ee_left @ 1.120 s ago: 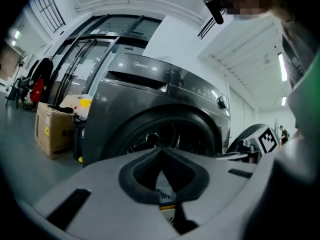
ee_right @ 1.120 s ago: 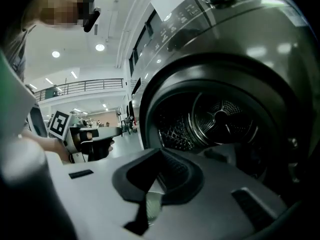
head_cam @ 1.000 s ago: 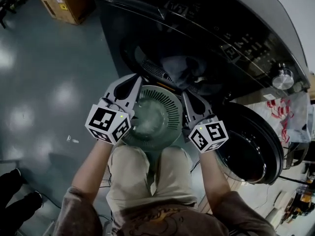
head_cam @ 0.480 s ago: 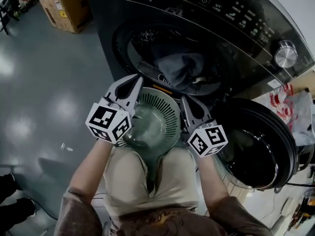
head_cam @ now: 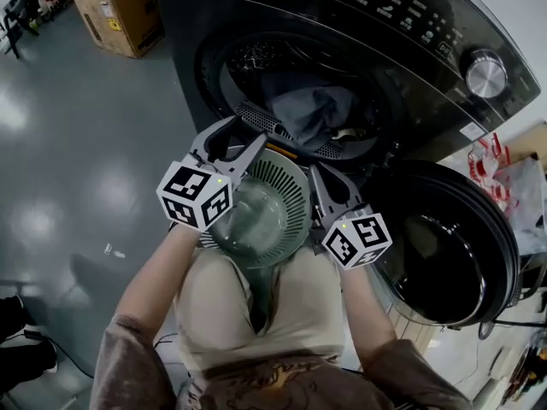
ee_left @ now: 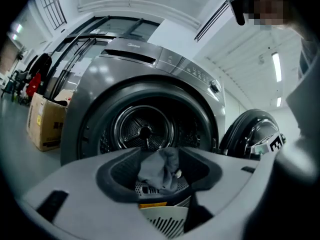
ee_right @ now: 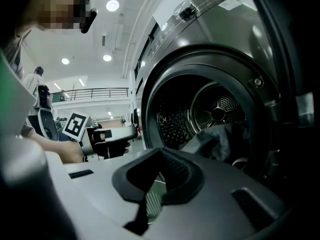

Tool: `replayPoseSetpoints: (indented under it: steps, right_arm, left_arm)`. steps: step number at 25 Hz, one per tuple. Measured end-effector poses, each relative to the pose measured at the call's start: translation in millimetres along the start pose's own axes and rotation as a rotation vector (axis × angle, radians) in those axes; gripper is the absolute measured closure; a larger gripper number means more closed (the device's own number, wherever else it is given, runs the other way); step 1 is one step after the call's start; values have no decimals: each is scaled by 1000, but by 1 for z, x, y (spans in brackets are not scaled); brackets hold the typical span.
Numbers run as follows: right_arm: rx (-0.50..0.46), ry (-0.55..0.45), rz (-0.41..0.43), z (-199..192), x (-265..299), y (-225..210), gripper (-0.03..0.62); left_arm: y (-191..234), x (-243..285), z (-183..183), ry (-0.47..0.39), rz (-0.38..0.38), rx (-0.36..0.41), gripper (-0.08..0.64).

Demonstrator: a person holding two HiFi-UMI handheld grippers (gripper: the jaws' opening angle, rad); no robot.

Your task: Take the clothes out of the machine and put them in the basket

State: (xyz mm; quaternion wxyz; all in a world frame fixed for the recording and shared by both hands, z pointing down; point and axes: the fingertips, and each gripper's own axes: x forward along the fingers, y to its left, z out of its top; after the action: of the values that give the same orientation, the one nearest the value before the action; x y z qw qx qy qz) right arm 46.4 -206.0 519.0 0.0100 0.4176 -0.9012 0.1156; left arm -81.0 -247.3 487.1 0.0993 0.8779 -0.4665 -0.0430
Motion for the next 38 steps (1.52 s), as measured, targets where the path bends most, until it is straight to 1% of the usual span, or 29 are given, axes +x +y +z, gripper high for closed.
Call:
replayPoseSetpoints:
  steps: [3,6,11,18,22,24,28,29,31,33,36,37,38]
  right_arm:
    - [-3,2,-5,-3,-4,1,597]
    - [-4,7,-15,-6,-11,0,597]
    - [-2,15,-34,-10,-23,-2,597]
    - [6,14,-66,-12,-34,-6,597]
    - [7,17,-84,-13,-40,-8,597]
    - [7,17,-93,-14,-43,-10,597]
    - [-8,30,-103,-16,-46,-11,597]
    - [-10,33,-105,-17,-47,-12,597]
    - [-12,37,-110,-18,-50,-12,597]
    - [-13,39,-114,-20,-53,-13,597]
    - [-15,41,-124,-20,-57,-18,597]
    - [-13,39,-129,-20,-58,-20,597]
    - [-10,37,-133,-21,-59,-21,597]
  left_arm:
    - [-5,14,-9,23,-42,0,210]
    - [-6,33,-23,74,-65,44,153]
    - [-9,73,-51,151,-89,116,138]
    - [-11,136,-98,277,-89,216,104]
    - [-14,160,-124,347,-82,271,97]
    - [-13,169,-133,362,-78,287,97]
    - [-12,179,-142,407,-69,297,100]
    - [-11,180,-145,425,-62,300,105]
    - [-10,180,-153,452,-52,301,219]
    - [-10,178,-160,471,-48,278,298]
    - [-10,175,-161,480,-40,248,481]
    - [-10,174,-160,479,-40,247,514]
    - [-9,173,-157,476,-40,244,525]
